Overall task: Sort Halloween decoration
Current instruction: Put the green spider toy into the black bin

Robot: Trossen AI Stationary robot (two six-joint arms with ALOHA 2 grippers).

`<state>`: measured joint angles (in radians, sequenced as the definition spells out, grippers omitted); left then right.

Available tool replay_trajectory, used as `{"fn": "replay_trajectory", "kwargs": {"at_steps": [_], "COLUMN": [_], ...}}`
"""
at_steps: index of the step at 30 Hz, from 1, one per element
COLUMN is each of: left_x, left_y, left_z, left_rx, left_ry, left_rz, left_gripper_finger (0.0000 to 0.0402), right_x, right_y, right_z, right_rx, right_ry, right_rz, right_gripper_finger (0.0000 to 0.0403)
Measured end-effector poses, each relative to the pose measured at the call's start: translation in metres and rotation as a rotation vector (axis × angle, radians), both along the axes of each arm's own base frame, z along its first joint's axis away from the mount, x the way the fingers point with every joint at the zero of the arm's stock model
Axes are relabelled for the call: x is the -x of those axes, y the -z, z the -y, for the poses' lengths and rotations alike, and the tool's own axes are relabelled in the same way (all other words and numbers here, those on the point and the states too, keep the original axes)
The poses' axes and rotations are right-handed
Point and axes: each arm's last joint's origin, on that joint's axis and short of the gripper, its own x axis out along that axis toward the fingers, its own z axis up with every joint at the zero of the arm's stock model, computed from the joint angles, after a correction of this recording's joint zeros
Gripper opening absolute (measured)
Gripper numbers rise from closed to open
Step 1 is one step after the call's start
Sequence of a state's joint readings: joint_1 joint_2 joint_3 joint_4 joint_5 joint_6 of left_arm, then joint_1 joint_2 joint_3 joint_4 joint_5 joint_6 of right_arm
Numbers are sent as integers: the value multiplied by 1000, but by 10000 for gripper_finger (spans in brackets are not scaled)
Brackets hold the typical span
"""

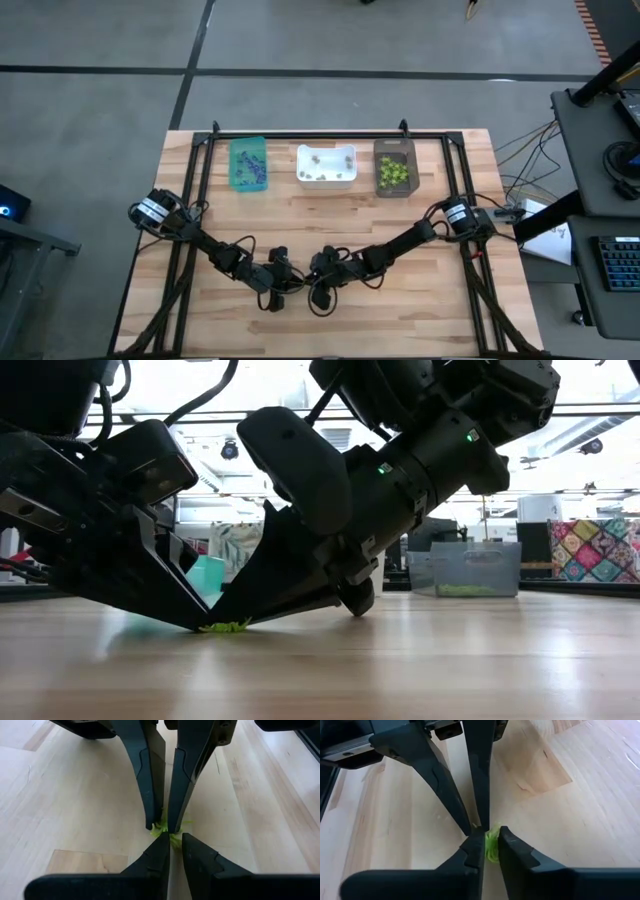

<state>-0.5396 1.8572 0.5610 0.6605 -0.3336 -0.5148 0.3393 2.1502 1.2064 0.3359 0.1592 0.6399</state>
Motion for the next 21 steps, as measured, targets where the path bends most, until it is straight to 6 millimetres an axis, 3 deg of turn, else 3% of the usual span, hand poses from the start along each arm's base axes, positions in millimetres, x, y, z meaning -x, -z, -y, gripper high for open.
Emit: {"fn": "replay_trajectory", "kwargs": {"at_steps": [11, 21], "left_x": [2, 10], "left_y": [-7, -41], "left_z": [0, -1], "left_rx": [17, 71], "left_ry": [23, 99], "left_rz": [-5, -13], "left_gripper_finger": [35, 35], "right_x": [0, 4], "right_y": [-9, -36], "right_z": [1, 13], "right_rx": [1, 64], "right_ry": [-10, -43], "right_rz": [17, -6], "right_gripper_finger": [22, 22]}}
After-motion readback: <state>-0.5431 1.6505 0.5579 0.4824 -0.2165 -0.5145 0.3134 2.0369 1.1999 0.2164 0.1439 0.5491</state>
